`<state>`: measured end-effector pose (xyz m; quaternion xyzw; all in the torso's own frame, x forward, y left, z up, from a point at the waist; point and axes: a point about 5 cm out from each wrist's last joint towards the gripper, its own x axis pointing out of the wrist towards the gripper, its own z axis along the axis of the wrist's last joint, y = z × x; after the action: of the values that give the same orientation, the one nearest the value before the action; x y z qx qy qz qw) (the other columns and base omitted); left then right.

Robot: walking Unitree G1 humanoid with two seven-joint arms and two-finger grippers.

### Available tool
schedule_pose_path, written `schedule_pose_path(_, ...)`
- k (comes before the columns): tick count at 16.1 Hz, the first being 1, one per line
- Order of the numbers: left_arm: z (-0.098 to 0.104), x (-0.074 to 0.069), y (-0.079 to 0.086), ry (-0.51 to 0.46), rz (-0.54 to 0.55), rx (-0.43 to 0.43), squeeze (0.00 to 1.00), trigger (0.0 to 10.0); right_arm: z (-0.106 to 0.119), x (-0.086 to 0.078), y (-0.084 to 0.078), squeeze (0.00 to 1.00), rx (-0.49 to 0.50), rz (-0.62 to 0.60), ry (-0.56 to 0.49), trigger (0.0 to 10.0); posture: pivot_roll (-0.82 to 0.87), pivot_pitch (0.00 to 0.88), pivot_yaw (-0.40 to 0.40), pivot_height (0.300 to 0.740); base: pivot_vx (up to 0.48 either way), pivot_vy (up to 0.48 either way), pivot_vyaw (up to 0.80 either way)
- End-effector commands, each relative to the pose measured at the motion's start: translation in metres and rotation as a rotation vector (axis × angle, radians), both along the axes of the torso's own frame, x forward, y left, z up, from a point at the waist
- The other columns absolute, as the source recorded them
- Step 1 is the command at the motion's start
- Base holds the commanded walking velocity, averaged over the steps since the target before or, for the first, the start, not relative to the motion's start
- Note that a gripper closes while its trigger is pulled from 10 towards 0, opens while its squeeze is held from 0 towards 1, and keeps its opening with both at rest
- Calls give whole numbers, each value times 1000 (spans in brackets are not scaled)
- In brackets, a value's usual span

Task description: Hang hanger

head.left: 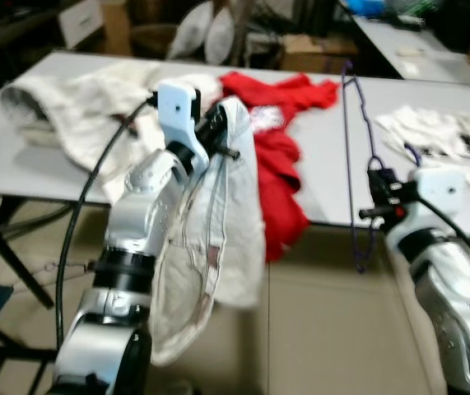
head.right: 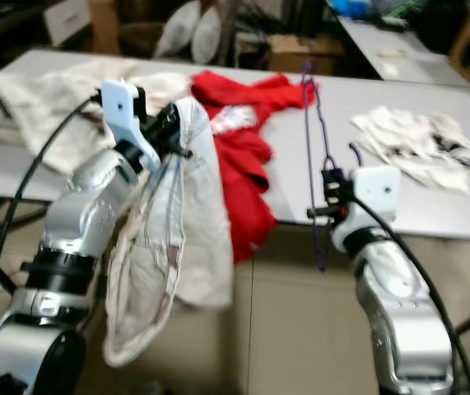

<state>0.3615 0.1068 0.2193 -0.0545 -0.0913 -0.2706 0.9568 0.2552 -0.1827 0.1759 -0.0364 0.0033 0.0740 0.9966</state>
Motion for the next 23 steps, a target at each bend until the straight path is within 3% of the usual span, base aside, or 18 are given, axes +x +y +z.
schedule_pose_path(1, 29, 4, -9, -97, -39, -17, 0, 10000, 3, 2, -1, 0, -6, 3, -4, 10000, 17, 0, -64, 740, 409, 0, 0)
schedule_pose_path(2, 52, 10, -20, -151, -99, -35, 0, 10000, 4, 5, -1, 0, -5, 8, -5, 10000, 22, 0, -68, 740, 416, 0, 0)
schedule_pose_path(3, 90, 18, -30, -230, -144, -70, 0, 10000, 5, 8, -1, 0, -4, 7, -10, 10000, 23, 0, -66, 740, 416, 0, 0)
schedule_pose_path(4, 160, 29, -28, -358, -92, -116, 0, 10000, 7, 10, -1, 0, 2, -5, -20, 10000, 24, 0, -61, 740, 382, 0, 0)
schedule_pose_path(5, 193, 31, -20, -417, -16, -128, 0, 10000, 7, 11, -2, 0, 3, -13, -24, 10000, 22, 0, -58, 740, 364, 0, 0)
schedule_pose_path(6, 206, 30, -16, -437, 18, -138, 0, 10000, 7, 11, -3, 0, 3, -16, -25, 10000, 23, 0, -57, 740, 364, 0, 0)
schedule_pose_path(7, 237, 28, 3, -496, 175, -131, 0, 10000, 7, 11, -5, 0, 2, -33, -32, 10000, 7, 0, -37, 740, 337, 0, 0)
schedule_pose_path(8, 255, 24, 19, -518, 282, -152, 0, 10000, 9, 10, -7, 0, 2, -52, -43, 10000, -3, 0, -20, 740, 304, 0, 0)
schedule_pose_path(9, 259, 24, 27, -521, 330, -145, 0, 10000, 10, 10, -9, 0, 8, -72, -53, 10000, -8, 0, -11, 740, 285, 0, 0)
schedule_pose_path(11, 250, 30, 33, -494, 378, -108, 0, 10000, 10, 10, -12, 0, 13, -91, -58, 10000, -9, 0, -6, 740, 274, 0, 0)
schedule_pose_path(12, 219, 42, 34, -428, 413, -7, 0, 10000, 10, 10, -11, 0, 14, -91, -59, 10000, -9, 0, -6, 740, 255, 0, 0)
schedule_pose_path(13, 207, 46, 33, -409, 424, 39, 0, 10000, 10, 10, -10, 0, 15, -90, -59, 10000, -8, 0, -7, 740, 255, 0, 0)
schedule_pose_path(14, 154, 60, 31, -291, 427, 176, 0, 10000, 9, 10, -8, 0, 16, -79, -56, 10000, -2, 0, -15, 740, 0, 0, 0)
schedule_pose_path(16, 59, 67, 31, -75, 416, 426, 0, 10000, 7, 11, -4, 0, 15, -64, -49, 10000, -2, 0, -19, 740, 0, 0, 0)
schedule_pose_path(18, 22, 63, 34, 16, 388, 501, 0, 10000, 6, 11, -3, 0, 12, -59, -44, 10000, -4, 0, -17, 740, 0, 0, 0)
schedule_pose_path(20, -22, 55, 38, 158, 283, 628, 0, 10000, 4, 10, -2, 0, 10, -52, -37, 10000, -8, 0, -6, 740, 0, 0, 0)
schedule_pose_path(21, -24, 53, 39, 176, 229, 602, 980, 10000, 3, 8, -2, 0, 10, -52, -35, 10000, -8, 0, -5, 740, 0, 0, 0)
schedule_pose_path(23, -18, 54, 43, 172, 194, 584, 1000, 10000, 2, 7, -2, 0, 11, -54, -31, 10000, -7, 0, -3, 740, 0, 0, 0)
